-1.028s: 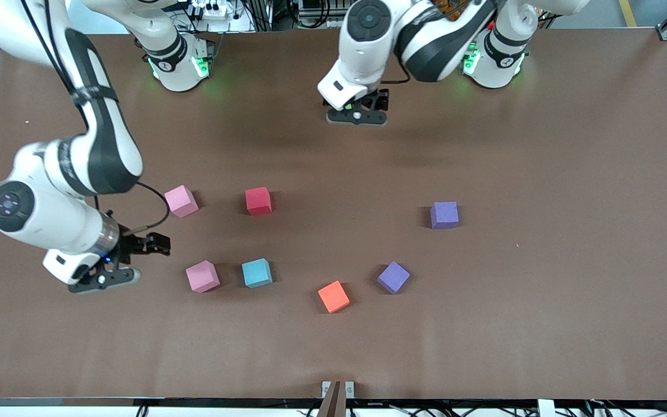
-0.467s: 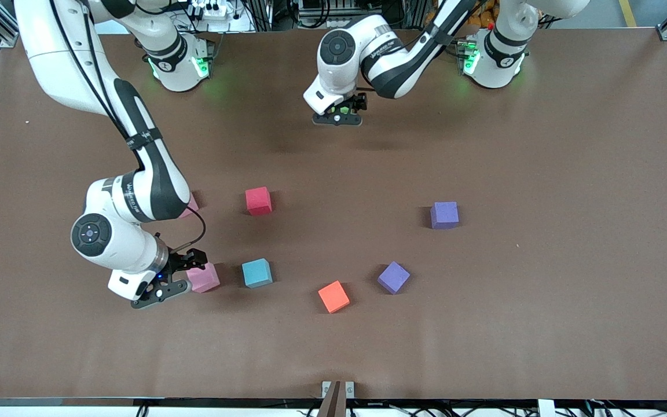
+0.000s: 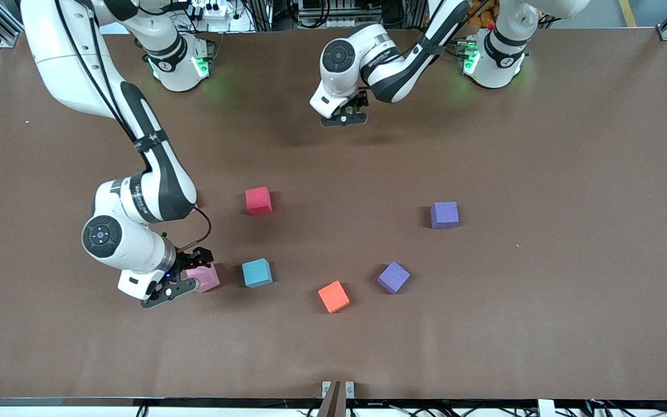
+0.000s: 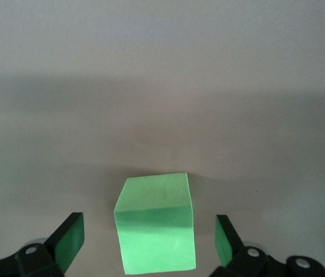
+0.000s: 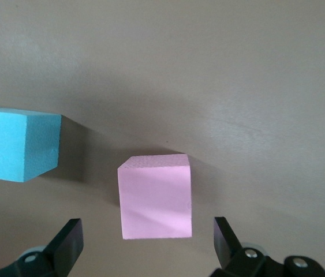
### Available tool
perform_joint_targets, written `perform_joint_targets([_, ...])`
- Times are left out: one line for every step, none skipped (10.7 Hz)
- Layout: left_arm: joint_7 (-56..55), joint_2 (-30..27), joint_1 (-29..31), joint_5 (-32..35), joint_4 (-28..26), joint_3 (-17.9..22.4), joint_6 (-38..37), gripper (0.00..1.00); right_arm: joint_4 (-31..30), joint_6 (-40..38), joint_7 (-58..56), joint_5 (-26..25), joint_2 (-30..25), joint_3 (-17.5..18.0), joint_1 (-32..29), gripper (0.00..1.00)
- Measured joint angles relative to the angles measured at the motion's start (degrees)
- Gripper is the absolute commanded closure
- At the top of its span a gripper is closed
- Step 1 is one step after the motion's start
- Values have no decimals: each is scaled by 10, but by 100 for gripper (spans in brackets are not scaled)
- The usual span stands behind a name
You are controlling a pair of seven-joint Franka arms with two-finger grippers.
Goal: Arrange blocks into number 1
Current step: 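Lower the right gripper onto the pink cube while the left gripper lowers onto green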
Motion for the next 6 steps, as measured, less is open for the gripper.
perform_joint_targets([-9,5,0,-8,0,-1,4,0,0,9,0,0,9,0,0,0])
perform_joint_targets([-10,10,0,-22,0,-1,11,0,0,17,0,1,18,0,0,0])
perform_joint_targets([-12,14,0,-26,0,-1,15,0,0,26,0,1,27,0,1,0])
perform_joint_targets([-15,18,0,-28,0,-1,20,0,0,36,0,1,34,0,1,0])
perform_joint_targets([-17,21,0,-28,0,-1,25,0,0,41,0,1,38,0,2,0])
perform_joint_targets([-19,25,-1,-28,0,-3,27,0,0,43,0,1,40,0,2,0])
